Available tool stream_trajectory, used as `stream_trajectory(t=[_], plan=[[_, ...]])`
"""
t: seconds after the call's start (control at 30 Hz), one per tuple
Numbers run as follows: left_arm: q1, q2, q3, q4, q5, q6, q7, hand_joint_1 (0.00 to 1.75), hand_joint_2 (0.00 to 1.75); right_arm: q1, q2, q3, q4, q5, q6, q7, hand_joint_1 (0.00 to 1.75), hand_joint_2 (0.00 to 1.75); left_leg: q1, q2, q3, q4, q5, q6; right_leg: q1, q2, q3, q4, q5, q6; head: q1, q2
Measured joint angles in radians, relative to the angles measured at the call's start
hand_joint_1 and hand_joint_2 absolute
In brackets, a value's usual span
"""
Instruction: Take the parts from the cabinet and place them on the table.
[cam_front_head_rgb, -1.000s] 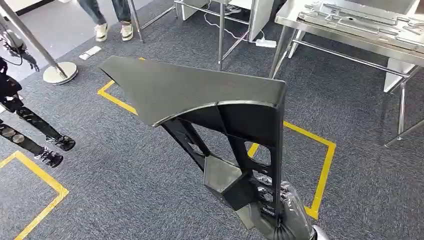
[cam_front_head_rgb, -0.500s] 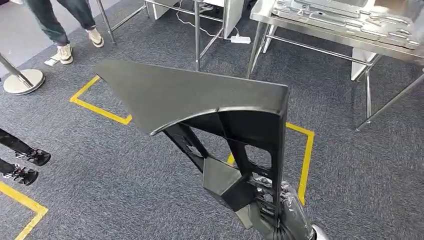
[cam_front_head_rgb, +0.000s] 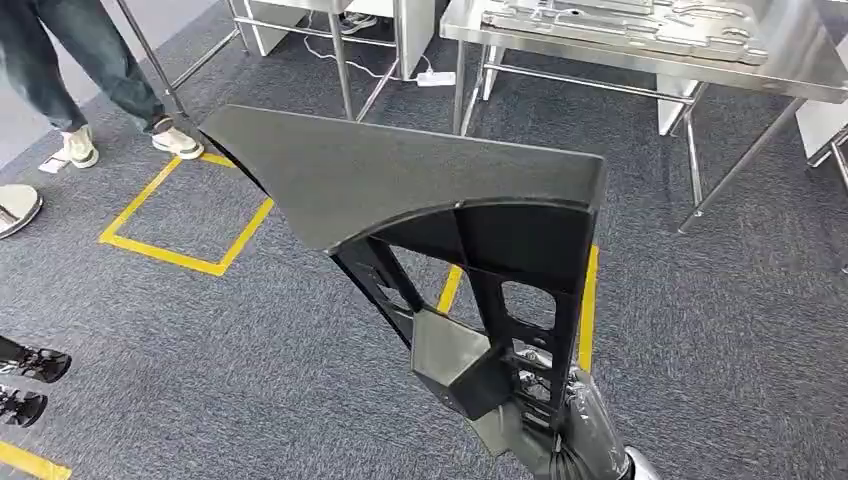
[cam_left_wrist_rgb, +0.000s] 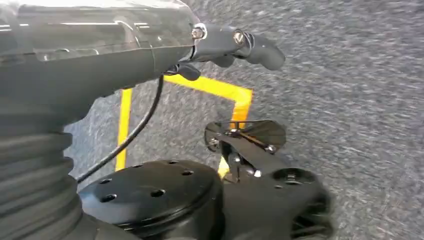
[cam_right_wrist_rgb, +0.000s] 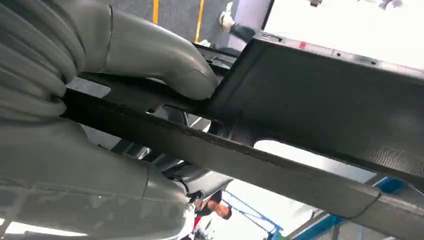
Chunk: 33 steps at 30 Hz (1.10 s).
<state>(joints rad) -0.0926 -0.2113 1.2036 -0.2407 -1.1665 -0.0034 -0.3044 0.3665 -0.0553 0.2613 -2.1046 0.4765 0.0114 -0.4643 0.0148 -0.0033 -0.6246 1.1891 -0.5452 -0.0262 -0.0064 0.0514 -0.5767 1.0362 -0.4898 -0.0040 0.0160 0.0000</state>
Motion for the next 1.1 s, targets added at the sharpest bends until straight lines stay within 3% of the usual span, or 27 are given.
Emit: stream_trajectory(t=[0.03, 0.07, 0.2, 0.23, 0.27, 0.3, 0.37, 0.4, 0.43, 0.47, 0.5, 0.53, 0.57, 0.6, 0.7, 0.73, 0.77, 0.8, 0.83, 0.87, 0.9, 0.93, 0.97, 1.03, 1.07, 1.1], plan=[[0.000, 0.000, 0.000, 0.000, 0.000, 0.000, 0.000, 0.00, 1.75, 0.000, 0.000, 0.000, 0.000, 0.000, 0.000, 0.000, 1.75, 1.75, 0.005, -0.026, 0.037, -0.088, 0.040, -0.002, -0.003, 0.010, 0.002, 0.005, -0.005, 0.008, 0.000, 0.000], [0.001, 0.000, 0.000, 0.000, 0.000, -0.001, 0.000, 0.00, 1.75, -0.001, 0.000, 0.000, 0.000, 0.000, 0.000, 0.000, 1.75, 1.75, 0.008, -0.063, 0.048, -0.114, 0.024, -0.004, 0.004, 0.017, -0.003, 0.015, -0.011, 0.016, 0.000, 0.000], [0.000, 0.000, 0.000, 0.000, 0.000, -0.002, 0.000, 0.00, 1.75, 0.001, 0.000, 0.000, 0.000, -0.001, 0.000, 0.000, 1.75, 1.75, 0.004, -0.035, 0.047, -0.116, 0.028, 0.019, -0.003, 0.041, -0.008, 0.007, -0.005, 0.030, 0.000, 0.000], [-0.002, -0.001, 0.000, 0.000, 0.000, -0.002, 0.000, 0.00, 1.75, 0.002, -0.001, 0.000, 0.000, -0.001, 0.000, 0.000, 1.75, 1.75, 0.009, -0.023, 0.048, -0.119, 0.030, 0.024, -0.004, 0.028, -0.011, 0.021, -0.014, 0.031, 0.000, 0.000], [-0.003, -0.001, 0.000, 0.000, 0.000, -0.002, 0.000, 0.00, 1.75, 0.000, -0.001, 0.001, 0.000, -0.001, 0.000, 0.000, 1.75, 1.75, 0.010, -0.018, 0.050, -0.120, 0.029, 0.027, 0.002, -0.005, -0.026, 0.053, -0.034, 0.036, 0.003, 0.000], [-0.002, -0.001, 0.000, 0.000, 0.000, -0.002, 0.000, 0.00, 1.75, -0.003, -0.001, 0.001, 0.000, -0.001, 0.000, 0.000, 1.75, 1.75, 0.009, -0.007, 0.050, -0.121, 0.028, 0.031, 0.000, -0.021, -0.060, 0.118, -0.069, 0.039, 0.003, 0.000], [0.001, -0.001, 0.000, 0.000, 0.000, -0.003, 0.000, 0.00, 1.75, -0.002, -0.001, 0.001, 0.000, -0.001, 0.000, 0.000, 1.75, 1.75, 0.007, 0.017, 0.049, -0.120, 0.025, 0.034, -0.003, -0.030, -0.140, 0.268, -0.130, 0.041, 0.003, 0.000], [0.002, -0.001, 0.001, 0.000, 0.000, -0.003, 0.000, 0.00, 1.75, 0.000, -0.001, 0.001, 0.000, -0.001, 0.000, 0.000, 1.75, 1.75, 0.007, 0.028, 0.050, -0.120, 0.024, 0.034, -0.004, -0.032, -0.165, 0.311, -0.134, 0.041, 0.003, 0.000], [0.001, -0.001, 0.001, 0.000, 0.000, -0.003, 0.000, 0.00, 1.75, 0.001, -0.001, 0.001, 0.000, -0.001, 0.000, 0.000, 1.75, 1.75, 0.007, 0.037, 0.051, -0.120, 0.021, 0.034, -0.005, -0.034, -0.164, 0.300, -0.114, 0.042, 0.003, 0.000], [0.000, -0.001, 0.001, 0.000, 0.000, -0.003, 0.000, 0.00, 1.75, 0.002, -0.001, 0.001, 0.000, -0.001, 0.000, 0.000, 1.75, 1.75, 0.007, 0.045, 0.054, -0.120, 0.019, 0.034, -0.005, -0.035, -0.142, 0.250, -0.078, 0.042, 0.003, 0.000], [0.000, -0.001, 0.001, 0.000, 0.000, -0.004, -0.001, 0.00, 1.75, 0.002, -0.001, 0.001, 0.000, -0.001, 0.000, 0.000, 1.75, 1.75, 0.007, 0.052, 0.058, -0.120, 0.017, 0.032, -0.004, -0.041, -0.104, 0.169, -0.032, 0.040, 0.003, 0.000], [-0.001, -0.001, 0.001, 0.000, 0.000, -0.005, -0.001, 0.00, 1.75, 0.001, -0.001, 0.001, 0.000, -0.001, 0.000, 0.000, 1.75, 1.75, 0.007, 0.059, 0.063, -0.121, 0.013, 0.029, -0.002, -0.064, -0.057, 0.075, 0.013, 0.036, 0.003, 0.000], [-0.001, -0.001, 0.001, 0.000, 0.000, -0.005, -0.002, 0.00, 1.75, 0.000, -0.001, 0.001, 0.000, -0.001, 0.000, 0.000, 1.75, 1.75, 0.005, 0.066, 0.066, -0.122, 0.010, 0.024, 0.008, -0.112, -0.028, 0.018, 0.012, 0.032, 0.003, 0.000], [-0.001, -0.001, 0.001, 0.000, 0.000, -0.005, -0.002, 0.00, 1.75, -0.001, -0.001, 0.001, 0.000, -0.001, 0.000, 0.001, 1.75, 1.75, -0.002, 0.070, 0.066, -0.121, 0.007, 0.018, 0.016, -0.110, -0.029, 0.010, 0.010, 0.028, 0.002, 0.000], [-0.003, -0.001, 0.002, 0.000, 0.004, -0.007, 0.000, 0.00, 1.75, 0.001, -0.002, 0.000, 0.000, -0.005, 0.003, 0.003, 1.75, 1.75, -0.002, 0.092, 0.081, -0.136, 0.007, 0.006, 0.016, -0.087, -0.032, 0.007, 0.010, 0.021, 0.002, 0.000], [-0.005, -0.001, 0.002, 0.000, 0.006, -0.008, 0.001, 0.00, 1.75, 0.001, -0.002, 0.001, 0.000, -0.006, 0.004, 0.003, 1.75, 1.75, -0.003, 0.089, 0.086, -0.135, 0.001, -0.002, 0.004, -0.079, -0.022, -0.003, 0.015, 0.013, 0.001, 0.000], [-0.007, -0.001, 0.002, 0.000, 0.007, -0.010, 0.001, 0.00, 1.75, -0.001, -0.001, 0.002, 0.000, -0.008, 0.005, 0.003, 1.75, 1.75, 0.000, 0.046, 0.082, -0.112, -0.013, -0.004, 0.002, -0.075, -0.016, -0.006, 0.014, 0.008, 0.001, 0.000], [-0.008, -0.001, 0.002, 0.000, 0.011, -0.014, 0.001, 0.00, 1.75, -0.005, -0.002, 0.002, 0.000, -0.011, 0.008, 0.004, 1.75, 1.75, -0.001, 0.023, 0.057, -0.057, -0.045, -0.004, 0.002, -0.072, -0.014, -0.006, 0.012, 0.000, 0.001, 0.000], [-0.006, -0.001, 0.003, 0.000, 0.017, -0.017, 0.001, 0.00, 1.75, -0.007, -0.002, 0.002, 0.000, -0.015, 0.010, 0.005, 1.75, 1.75, -0.001, 0.012, 0.020, 0.018, -0.080, -0.004, 0.002, -0.067, -0.011, -0.006, 0.010, -0.004, 0.000, 0.000], [-0.004, -0.001, 0.005, 0.000, 0.023, -0.019, 0.001, 0.00, 1.75, -0.007, -0.001, 0.003, 0.003, -0.019, 0.016, 0.005, 1.75, 1.75, -0.001, 0.007, -0.025, 0.104, -0.113, -0.005, 0.003, -0.062, -0.009, -0.005, 0.008, -0.007, 0.000, 0.000], [-0.003, -0.001, 0.007, 0.000, 0.025, -0.021, 0.002, 0.00, 1.75, -0.007, -0.001, 0.003, 0.006, -0.020, 0.020, 0.005, 1.75, 1.75, -0.001, 0.006, -0.055, 0.158, -0.123, -0.005, 0.004, -0.056, -0.008, -0.004, 0.007, -0.009, 0.000, 0.000], [-0.001, -0.001, 0.008, 0.000, 0.027, -0.021, 0.004, 0.00, 1.75, -0.008, -0.001, 0.003, 0.011, -0.020, 0.021, 0.006, 1.75, 1.75, -0.001, 0.006, -0.065, 0.165, -0.109, -0.005, 0.004, -0.051, -0.006, -0.004, 0.005, -0.009, 0.000, 0.000], [-0.001, -0.001, 0.009, 0.000, 0.027, -0.023, 0.004, 0.00, 1.75, -0.009, -0.001, 0.004, 0.013, -0.020, 0.021, 0.006, 1.75, 1.75, -0.001, 0.006, -0.053, 0.125, -0.074, -0.005, 0.003, -0.046, -0.003, -0.003, 0.003, -0.008, 0.000, 0.000], [-0.001, 0.003, 0.010, 0.000, 0.034, -0.026, 0.004, 0.00, 1.75, -0.018, -0.001, 0.006, 0.018, -0.020, 0.022, 0.005, 1.75, 1.75, 0.002, 0.005, 0.014, -0.042, 0.025, -0.005, 0.000, -0.037, 0.005, 0.002, -0.005, 0.001, 0.000, 0.000], [-0.001, 0.005, 0.011, 0.000, 0.037, -0.027, 0.004, 0.00, 1.75, -0.021, -0.001, 0.008, 0.019, -0.019, 0.022, 0.003, 1.75, 1.75, 0.005, -0.003, 0.038, -0.104, 0.041, -0.004, -0.001, -0.036, 0.004, 0.006, -0.011, 0.008, 0.000, 0.000], [-0.002, 0.005, 0.013, 0.000, 0.038, -0.028, 0.003, 0.00, 1.75, -0.025, -0.002, 0.009, 0.019, -0.017, 0.022, 0.002, 1.75, 1.75, 0.002, -0.008, 0.042, -0.119, 0.034, 0.001, 0.009, -0.032, 0.001, 0.017, -0.015, 0.015, 0.000, 0.000]])
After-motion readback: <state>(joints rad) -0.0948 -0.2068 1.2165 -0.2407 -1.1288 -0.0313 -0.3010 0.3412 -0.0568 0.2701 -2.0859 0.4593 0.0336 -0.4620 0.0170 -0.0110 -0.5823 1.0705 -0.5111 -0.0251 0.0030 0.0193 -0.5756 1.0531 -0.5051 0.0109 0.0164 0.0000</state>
